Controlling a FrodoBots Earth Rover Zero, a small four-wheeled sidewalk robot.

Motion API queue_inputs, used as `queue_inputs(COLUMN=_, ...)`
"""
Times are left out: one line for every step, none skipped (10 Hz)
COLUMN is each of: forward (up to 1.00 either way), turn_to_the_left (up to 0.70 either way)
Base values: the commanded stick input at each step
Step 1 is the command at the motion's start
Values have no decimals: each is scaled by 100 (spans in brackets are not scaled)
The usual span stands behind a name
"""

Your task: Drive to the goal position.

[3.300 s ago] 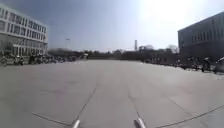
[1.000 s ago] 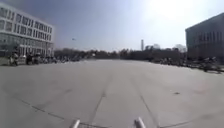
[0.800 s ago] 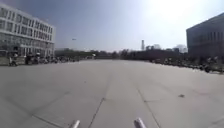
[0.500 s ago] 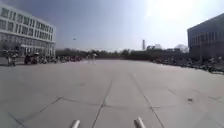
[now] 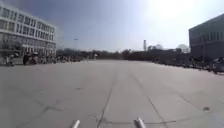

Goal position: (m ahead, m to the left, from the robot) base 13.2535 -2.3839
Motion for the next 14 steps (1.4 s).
queue_inputs(forward=70, turn_to_the_left=0)
queue_inputs(forward=70, turn_to_the_left=0)
queue_inputs(forward=70, turn_to_the_left=0)
queue_inputs(forward=70, turn_to_the_left=0)
queue_inputs(forward=70, turn_to_the_left=0)
queue_inputs(forward=70, turn_to_the_left=0)
queue_inputs(forward=70, turn_to_the_left=0)
queue_inputs(forward=70, turn_to_the_left=0)
queue_inputs(forward=70, turn_to_the_left=0)
queue_inputs(forward=70, turn_to_the_left=0)
queue_inputs(forward=70, turn_to_the_left=0)
queue_inputs(forward=70, turn_to_the_left=-4)
queue_inputs(forward=70, turn_to_the_left=-13)
queue_inputs(forward=70, turn_to_the_left=-23)
